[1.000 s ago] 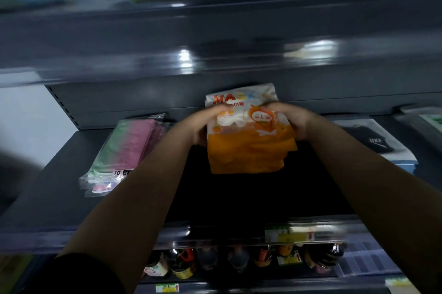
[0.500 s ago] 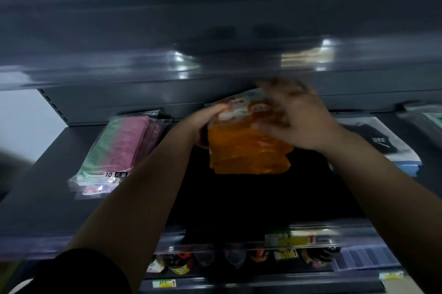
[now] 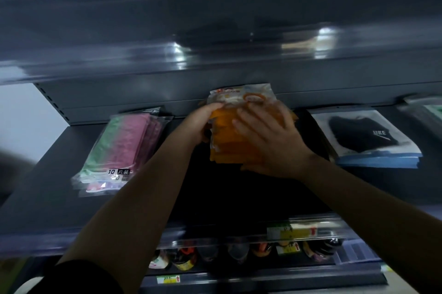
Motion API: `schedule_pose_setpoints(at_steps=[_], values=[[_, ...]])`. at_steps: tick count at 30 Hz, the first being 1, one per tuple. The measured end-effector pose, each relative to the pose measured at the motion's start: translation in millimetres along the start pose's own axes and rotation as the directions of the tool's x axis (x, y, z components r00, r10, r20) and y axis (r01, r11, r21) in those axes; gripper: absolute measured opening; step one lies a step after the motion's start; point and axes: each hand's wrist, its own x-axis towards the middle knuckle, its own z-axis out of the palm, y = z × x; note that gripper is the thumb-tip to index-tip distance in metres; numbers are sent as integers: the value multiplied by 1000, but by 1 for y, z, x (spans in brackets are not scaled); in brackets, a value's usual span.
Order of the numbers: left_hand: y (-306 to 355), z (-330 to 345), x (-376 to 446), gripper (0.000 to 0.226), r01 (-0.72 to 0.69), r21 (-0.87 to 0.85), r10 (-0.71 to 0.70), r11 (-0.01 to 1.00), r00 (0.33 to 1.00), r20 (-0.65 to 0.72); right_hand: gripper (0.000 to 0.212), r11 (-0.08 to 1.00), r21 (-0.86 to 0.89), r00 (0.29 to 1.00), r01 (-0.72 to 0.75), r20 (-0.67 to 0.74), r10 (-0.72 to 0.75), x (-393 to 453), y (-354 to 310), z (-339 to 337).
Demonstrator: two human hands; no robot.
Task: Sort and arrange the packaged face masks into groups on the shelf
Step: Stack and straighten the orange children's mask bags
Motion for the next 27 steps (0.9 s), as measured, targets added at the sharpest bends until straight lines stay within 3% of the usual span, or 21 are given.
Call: schedule_pose_setpoints(at_steps=[3, 7, 10, 18, 21, 24, 26, 27], values=[[0, 0, 3, 47, 4, 16, -4, 1000, 1000, 0, 87, 965, -210, 987, 158, 42, -153, -9, -8, 24], [8, 3, 2, 33, -21, 13, 20, 1000, 1000, 8, 71, 918, -350, 980, 188, 1, -200, 0, 1, 47], [9, 5, 3, 29, -27, 28, 28, 999, 999, -16, 61, 903, -393, 980, 177, -13, -198, 4, 3, 55], [3, 8, 7, 60, -92, -46, 91, 995, 995, -37, 67, 921, -343, 964, 184, -119, -237, 6, 1, 49], [0, 10, 7, 65, -131, -41, 129, 991, 991, -34, 65, 978, -197, 969, 67, -220, -111, -1, 2, 32], [0, 11, 8, 73, -105, -38, 104, 994, 994, -37, 67, 996, -78, 978, -39, -209, 22, -15, 7, 21], [1, 8, 11, 87, -89, -33, 88, 995, 995, -55, 71, 960, 123, 947, -252, -175, 271, -23, 13, 16], [2, 7, 10, 89, -81, -44, 78, 996, 995, -67, 73, 869, 293, 887, -398, -120, 447, -23, 16, 12]])
